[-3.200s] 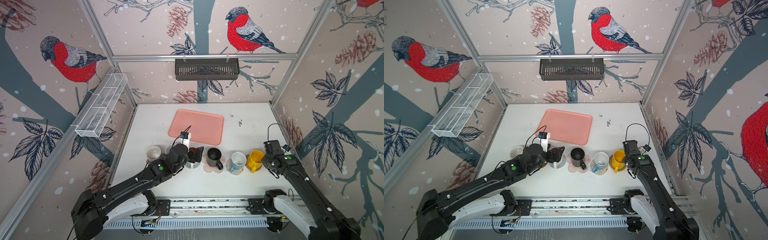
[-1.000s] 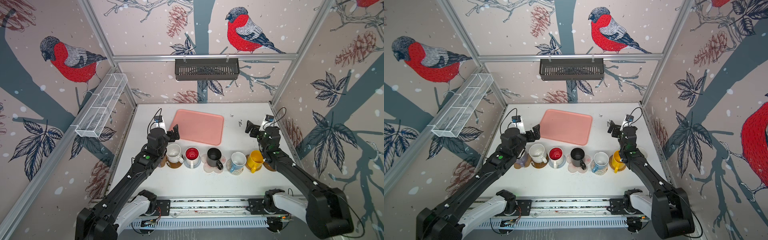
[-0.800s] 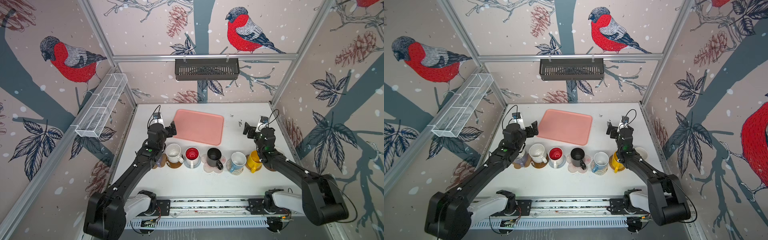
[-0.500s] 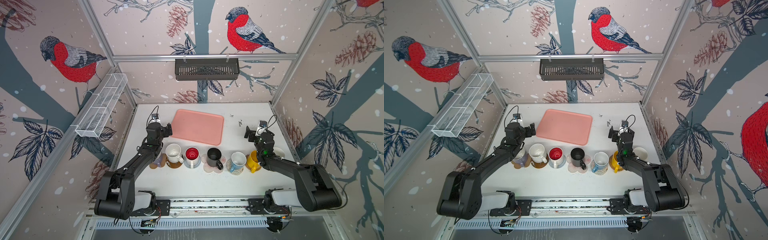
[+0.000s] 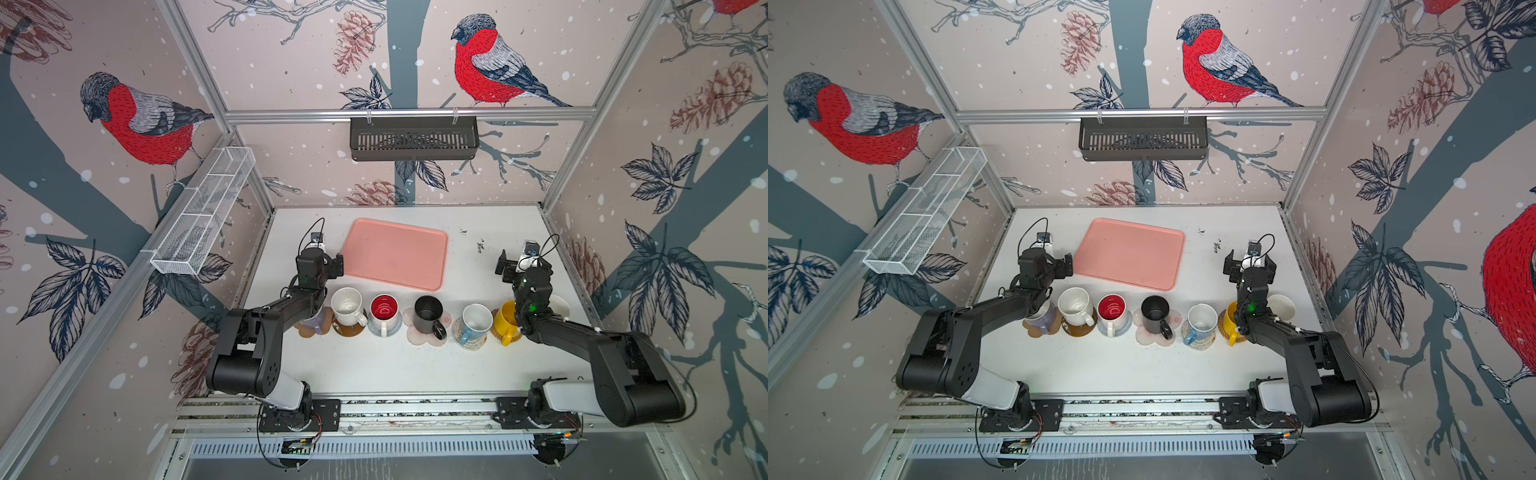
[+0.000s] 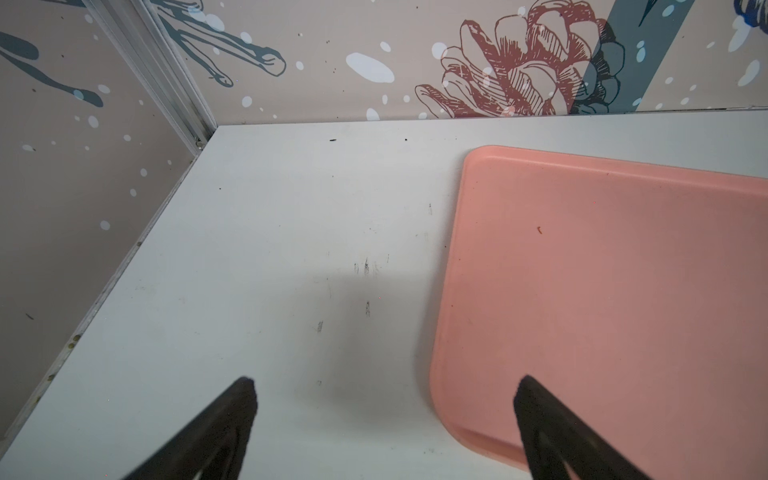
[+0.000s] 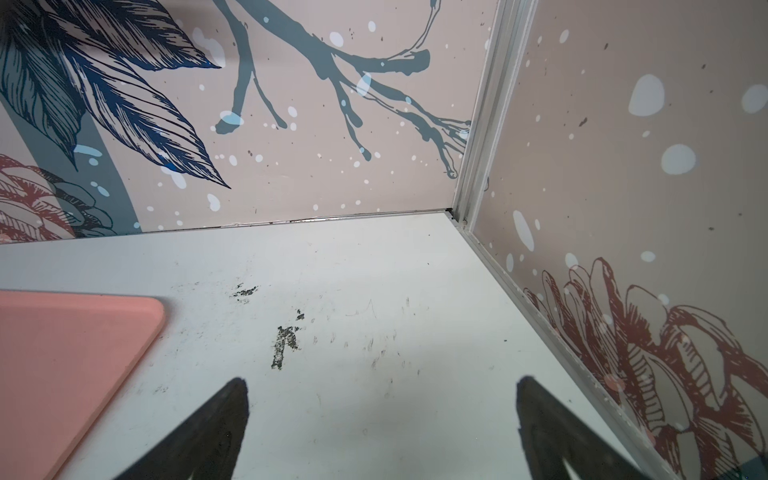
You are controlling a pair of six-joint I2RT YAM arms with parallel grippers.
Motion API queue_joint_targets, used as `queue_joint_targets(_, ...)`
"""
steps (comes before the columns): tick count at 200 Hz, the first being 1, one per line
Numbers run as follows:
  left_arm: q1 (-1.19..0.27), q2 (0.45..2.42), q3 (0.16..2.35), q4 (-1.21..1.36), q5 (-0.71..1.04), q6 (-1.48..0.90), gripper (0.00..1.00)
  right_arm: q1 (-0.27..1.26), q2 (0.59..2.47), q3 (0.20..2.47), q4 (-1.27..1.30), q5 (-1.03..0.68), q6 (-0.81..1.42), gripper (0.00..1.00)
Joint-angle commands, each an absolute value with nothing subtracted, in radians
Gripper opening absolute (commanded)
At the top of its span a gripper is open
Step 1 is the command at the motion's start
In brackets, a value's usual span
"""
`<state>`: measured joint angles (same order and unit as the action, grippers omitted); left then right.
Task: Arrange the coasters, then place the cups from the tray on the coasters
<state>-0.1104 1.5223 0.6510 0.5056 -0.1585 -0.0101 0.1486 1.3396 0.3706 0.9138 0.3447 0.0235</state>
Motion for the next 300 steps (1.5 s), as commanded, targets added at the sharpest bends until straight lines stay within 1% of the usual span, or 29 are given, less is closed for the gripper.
queue_joint_targets(1,-0.107,1.526,0.631,0.604,-0.146,0.048,0.97,0.155,1.330,0.348,0.935,0.380,0.001,0.99)
queue_joint_targets(53,-0.107,1.521,0.478,0.833,-0.151,0.072,0.97,0.156,1.303,0.302,0.991,0.379,-0.003,1.00)
queue_joint_targets(82,-0.107,1.527,0.455,0.862,-0.183,0.061,0.96,0.151,1.287,0.266,1.023,0.376,0.001,0.99)
queue_joint_targets(139,-0.109,1.470,0.366,0.981,-0.271,0.023,0.96,0.143,1.349,0.209,1.144,0.352,0.003,1.00)
queue_joint_targets(180,-0.110,1.427,0.302,1.050,-0.214,0.041,0.96,0.137,1.386,0.166,1.244,0.342,0.006,1.00)
queue_joint_targets(203,-0.110,1.393,0.273,1.057,-0.217,0.012,0.96,0.136,1.424,0.131,1.343,0.345,0.006,1.00)
queue_joint_targets(236,-0.112,1.360,0.226,1.107,-0.201,0.013,0.97,0.124,1.440,0.112,1.388,0.331,0.017,0.99)
queue_joint_targets(258,-0.111,1.345,0.207,1.119,-0.210,0.000,0.96,0.093,1.497,0.110,1.445,0.313,0.049,1.00)
queue_joint_targets(278,-0.112,1.342,0.194,1.147,-0.218,0.009,0.96,0.089,1.478,0.122,1.388,0.302,0.057,1.00)
queue_joint_targets(291,-0.111,1.345,0.183,1.180,-0.216,0.021,0.96,0.087,1.490,0.127,1.395,0.290,0.048,0.99)
queue_joint_targets(300,-0.111,1.353,0.176,1.214,-0.213,0.040,0.96,0.088,1.486,0.149,1.348,0.286,0.049,1.00)
